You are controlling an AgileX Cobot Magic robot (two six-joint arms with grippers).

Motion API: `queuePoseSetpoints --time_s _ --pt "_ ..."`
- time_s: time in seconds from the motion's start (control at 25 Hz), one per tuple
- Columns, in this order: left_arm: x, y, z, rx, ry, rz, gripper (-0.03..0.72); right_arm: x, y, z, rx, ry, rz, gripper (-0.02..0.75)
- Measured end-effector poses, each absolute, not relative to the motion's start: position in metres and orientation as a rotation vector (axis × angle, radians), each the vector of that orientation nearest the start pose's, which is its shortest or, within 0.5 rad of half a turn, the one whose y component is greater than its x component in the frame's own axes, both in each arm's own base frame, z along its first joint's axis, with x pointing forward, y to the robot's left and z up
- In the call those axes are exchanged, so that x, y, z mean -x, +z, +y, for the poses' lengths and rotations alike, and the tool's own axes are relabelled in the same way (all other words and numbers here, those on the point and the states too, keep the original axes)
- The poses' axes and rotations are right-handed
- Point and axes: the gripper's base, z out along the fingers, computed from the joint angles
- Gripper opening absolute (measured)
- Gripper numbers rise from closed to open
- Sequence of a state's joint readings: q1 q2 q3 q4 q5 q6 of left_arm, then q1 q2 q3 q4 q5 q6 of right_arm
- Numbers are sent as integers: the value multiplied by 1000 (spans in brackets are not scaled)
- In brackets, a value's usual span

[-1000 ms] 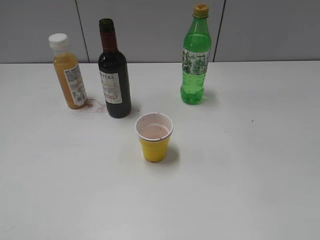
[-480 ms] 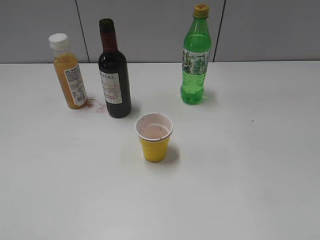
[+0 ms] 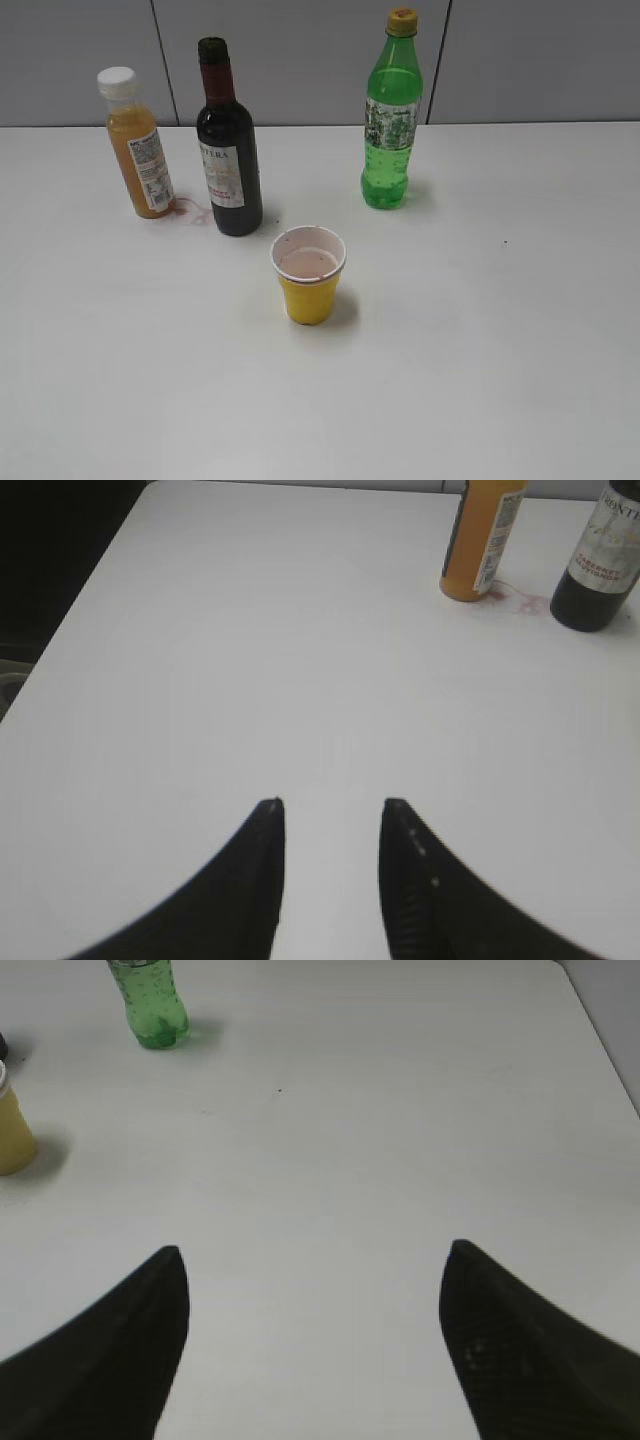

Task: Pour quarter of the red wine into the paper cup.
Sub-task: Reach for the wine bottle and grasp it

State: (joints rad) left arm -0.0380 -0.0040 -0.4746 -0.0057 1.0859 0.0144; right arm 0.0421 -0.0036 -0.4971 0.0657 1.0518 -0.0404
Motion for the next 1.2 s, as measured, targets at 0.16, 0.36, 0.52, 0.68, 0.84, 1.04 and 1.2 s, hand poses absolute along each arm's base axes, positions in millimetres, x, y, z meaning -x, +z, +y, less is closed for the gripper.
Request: queuePoseSetpoints --time_s 0.16,0.36,0.52,0.68,0.84,1.04,1.2 --pt "4 268 -2 -56 -44 2089 287 5 277 5 87 80 2032 591" --pt "3 275 -4 -54 -71 2028 627 5 277 5 87 80 2032 591" --pt "-3 294 -3 -43 -71 1815 664 5 277 5 87 80 2032 591" --pt "-10 316 -3 -31 -69 1592 665 5 277 5 87 79 2032 591" --pt "-29 329 -3 -23 -67 1530 665 5 277 5 88 80 2032 591" --pt "-63 342 -3 -13 -63 1469 659 5 277 5 88 81 2032 591" --pt "-96 346 -4 -6 -56 1438 657 5 277 5 89 82 2032 591"
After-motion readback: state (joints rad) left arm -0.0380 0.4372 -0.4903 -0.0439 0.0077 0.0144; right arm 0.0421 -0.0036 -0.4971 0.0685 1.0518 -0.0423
